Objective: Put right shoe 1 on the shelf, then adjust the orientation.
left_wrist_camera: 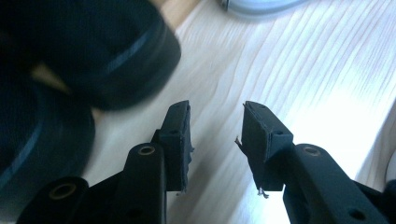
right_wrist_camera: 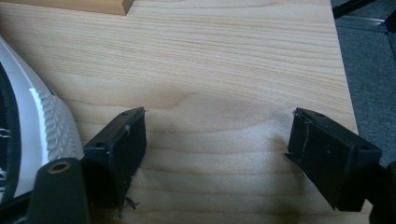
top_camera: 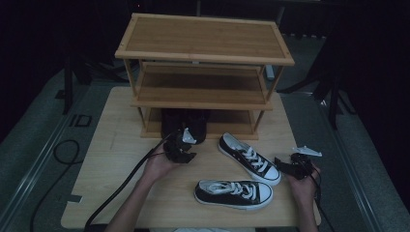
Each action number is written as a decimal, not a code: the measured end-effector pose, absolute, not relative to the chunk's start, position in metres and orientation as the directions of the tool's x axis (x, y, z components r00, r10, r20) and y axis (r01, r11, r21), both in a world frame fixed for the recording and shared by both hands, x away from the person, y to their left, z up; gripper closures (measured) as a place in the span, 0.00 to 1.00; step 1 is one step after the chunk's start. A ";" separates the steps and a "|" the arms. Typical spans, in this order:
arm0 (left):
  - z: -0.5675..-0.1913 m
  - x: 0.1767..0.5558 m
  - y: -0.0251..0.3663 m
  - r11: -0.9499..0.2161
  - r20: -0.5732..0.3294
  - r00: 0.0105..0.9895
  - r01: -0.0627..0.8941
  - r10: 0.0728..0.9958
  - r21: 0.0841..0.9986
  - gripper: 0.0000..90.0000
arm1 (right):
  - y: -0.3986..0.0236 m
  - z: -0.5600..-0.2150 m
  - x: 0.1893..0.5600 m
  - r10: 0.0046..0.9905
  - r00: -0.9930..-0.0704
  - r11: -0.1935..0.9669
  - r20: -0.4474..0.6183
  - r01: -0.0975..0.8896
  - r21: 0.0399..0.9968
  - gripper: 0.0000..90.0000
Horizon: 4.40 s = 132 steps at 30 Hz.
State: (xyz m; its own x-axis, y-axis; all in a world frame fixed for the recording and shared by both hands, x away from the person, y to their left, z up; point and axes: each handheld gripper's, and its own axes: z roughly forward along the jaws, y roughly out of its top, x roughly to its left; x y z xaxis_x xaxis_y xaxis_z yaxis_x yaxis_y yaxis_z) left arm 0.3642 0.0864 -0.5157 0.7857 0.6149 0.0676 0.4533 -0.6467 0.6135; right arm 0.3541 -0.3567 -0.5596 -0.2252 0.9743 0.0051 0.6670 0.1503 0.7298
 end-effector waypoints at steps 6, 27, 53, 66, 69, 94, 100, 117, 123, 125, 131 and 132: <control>-0.528 0.356 0.106 -0.617 0.046 0.760 0.490 0.649 0.616 0.69 | -0.357 -0.560 0.354 0.974 -0.227 0.152 0.004 0.666 0.730 0.21; -0.550 0.343 0.135 -0.521 -0.026 0.710 0.541 0.704 0.660 0.67 | -0.357 -0.560 0.355 0.973 -0.233 0.157 0.004 0.665 0.730 0.21; -0.554 0.342 0.141 -0.487 -0.058 0.712 0.535 0.699 0.690 0.67 | -0.324 -0.503 0.309 0.885 -0.464 0.264 0.045 0.578 0.772 0.56; -0.554 0.342 0.140 -0.492 -0.050 0.715 0.527 0.697 0.693 0.66 | -0.292 -0.494 0.295 0.722 -0.690 0.440 0.049 0.512 0.738 1.00; -0.554 0.342 0.140 -0.491 -0.050 0.715 0.527 0.697 0.693 0.66 | -0.288 -0.497 0.295 0.703 -0.710 0.462 0.052 0.511 0.725 1.00; -0.555 0.344 0.139 -0.492 -0.050 0.718 0.524 0.695 0.695 0.66 | -0.274 -0.514 0.312 0.619 -0.783 0.617 0.060 0.532 0.579 1.00; -0.555 0.344 0.139 -0.491 -0.049 0.718 0.522 0.694 0.697 0.66 | -0.271 -0.511 0.310 0.632 -0.775 0.654 0.002 0.535 0.534 1.00; -0.555 0.343 0.139 -0.492 -0.046 0.718 0.521 0.695 0.698 0.66 | -0.305 -0.517 0.330 0.776 -0.630 0.536 -0.030 0.634 0.557 1.00; -0.555 0.343 0.139 -0.493 -0.043 0.719 0.519 0.694 0.698 0.66 | -0.305 -0.517 0.340 0.807 -0.588 0.510 -0.047 0.655 0.558 1.00; -0.555 0.343 0.139 -0.494 -0.043 0.719 0.519 0.694 0.698 0.66 | -0.305 -0.517 0.343 0.818 -0.572 0.502 -0.058 0.661 0.557 1.00; -0.555 0.344 0.139 -0.494 -0.045 0.720 0.519 0.693 0.698 0.66 | -0.304 -0.514 0.351 0.852 -0.518 0.470 -0.077 0.691 0.549 1.00; -0.555 0.344 0.139 -0.493 -0.046 0.720 0.519 0.692 0.698 0.66 | -0.303 -0.513 0.350 0.858 -0.508 0.458 -0.074 0.695 0.554 1.00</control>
State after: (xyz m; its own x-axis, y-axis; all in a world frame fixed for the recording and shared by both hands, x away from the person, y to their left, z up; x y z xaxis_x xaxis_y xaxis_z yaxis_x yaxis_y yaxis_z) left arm 0.3436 0.1390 -0.5549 0.7201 0.6924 -0.0455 0.5186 -0.4934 0.6983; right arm 0.3503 -0.3026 -0.5127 -0.5077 0.8584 -0.0736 0.6949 0.4585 0.5540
